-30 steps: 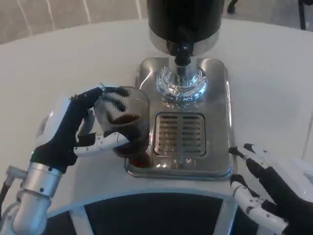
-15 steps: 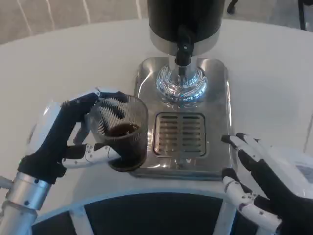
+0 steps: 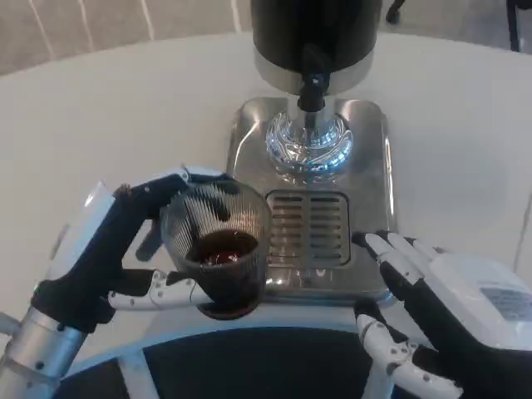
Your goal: Grasp the cup under the faucet to collect the drink, then remove the cup.
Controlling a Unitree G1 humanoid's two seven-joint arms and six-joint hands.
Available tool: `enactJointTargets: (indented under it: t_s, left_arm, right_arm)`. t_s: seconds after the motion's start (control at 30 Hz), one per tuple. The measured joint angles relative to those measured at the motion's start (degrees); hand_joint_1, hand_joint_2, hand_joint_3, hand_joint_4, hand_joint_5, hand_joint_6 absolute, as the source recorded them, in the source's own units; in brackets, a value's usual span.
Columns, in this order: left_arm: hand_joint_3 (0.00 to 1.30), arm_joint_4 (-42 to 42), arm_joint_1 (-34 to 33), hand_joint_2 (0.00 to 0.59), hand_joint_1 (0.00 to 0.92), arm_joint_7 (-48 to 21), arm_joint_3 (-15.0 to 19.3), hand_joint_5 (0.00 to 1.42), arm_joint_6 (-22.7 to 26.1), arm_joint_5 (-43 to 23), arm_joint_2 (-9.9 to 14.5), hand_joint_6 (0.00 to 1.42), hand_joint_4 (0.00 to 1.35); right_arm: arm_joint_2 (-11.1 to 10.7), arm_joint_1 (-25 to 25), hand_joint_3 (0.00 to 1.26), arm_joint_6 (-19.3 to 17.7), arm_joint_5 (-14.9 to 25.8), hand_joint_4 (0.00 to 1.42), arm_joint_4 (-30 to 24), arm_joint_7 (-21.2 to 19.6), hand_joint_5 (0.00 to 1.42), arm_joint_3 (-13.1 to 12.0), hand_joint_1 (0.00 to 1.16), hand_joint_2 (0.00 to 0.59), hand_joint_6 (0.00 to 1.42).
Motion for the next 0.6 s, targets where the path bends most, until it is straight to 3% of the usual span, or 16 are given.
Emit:
enactJointTargets:
  t_s: [0.6]
  left_arm:
    - [0.98,-7.6,8.1,0.048,0.546,-7.1,0.3,1.42,0.1,-5.2,-0.3,1.42,1.17]
  right_arm:
    - [2.9,1.7,0.00,-7.5,-2.0,0.00,0.0,1.4,0.00,0.3,0.00,0.568,0.00]
